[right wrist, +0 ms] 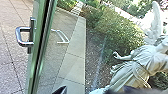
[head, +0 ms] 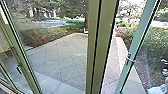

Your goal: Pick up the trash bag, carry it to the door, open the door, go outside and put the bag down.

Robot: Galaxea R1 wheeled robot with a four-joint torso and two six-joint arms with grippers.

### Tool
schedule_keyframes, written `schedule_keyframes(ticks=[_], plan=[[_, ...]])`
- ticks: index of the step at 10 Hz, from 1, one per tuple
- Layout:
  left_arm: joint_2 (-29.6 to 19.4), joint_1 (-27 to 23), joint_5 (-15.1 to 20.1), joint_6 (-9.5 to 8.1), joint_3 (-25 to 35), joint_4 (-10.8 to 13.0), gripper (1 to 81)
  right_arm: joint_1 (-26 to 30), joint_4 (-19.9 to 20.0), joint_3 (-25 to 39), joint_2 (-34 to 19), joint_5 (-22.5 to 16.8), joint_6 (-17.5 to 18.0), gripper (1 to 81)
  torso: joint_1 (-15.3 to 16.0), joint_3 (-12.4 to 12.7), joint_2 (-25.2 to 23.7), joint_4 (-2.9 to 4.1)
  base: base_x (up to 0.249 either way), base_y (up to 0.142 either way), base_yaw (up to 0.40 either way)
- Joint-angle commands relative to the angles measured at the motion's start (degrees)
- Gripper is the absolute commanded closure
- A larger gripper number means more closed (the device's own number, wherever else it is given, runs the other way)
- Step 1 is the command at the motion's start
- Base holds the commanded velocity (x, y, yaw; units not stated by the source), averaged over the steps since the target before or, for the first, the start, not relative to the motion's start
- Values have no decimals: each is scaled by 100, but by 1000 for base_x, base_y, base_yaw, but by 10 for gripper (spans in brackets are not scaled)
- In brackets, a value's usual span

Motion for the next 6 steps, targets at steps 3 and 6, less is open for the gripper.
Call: schedule_keyframes(ticks=[3, 6], plan=[[-15, -145, 381, -12, 26, -39, 811, 616, -380, -581, -297, -553, -75, 10, 0, 0, 0, -144, 0, 0, 0], [-6, -145, 381, -12, 26, -39, 811, 361, -353, -1415, -219, 290, -75, 10, 0, 0, 0, -138, 0, 0, 0]])
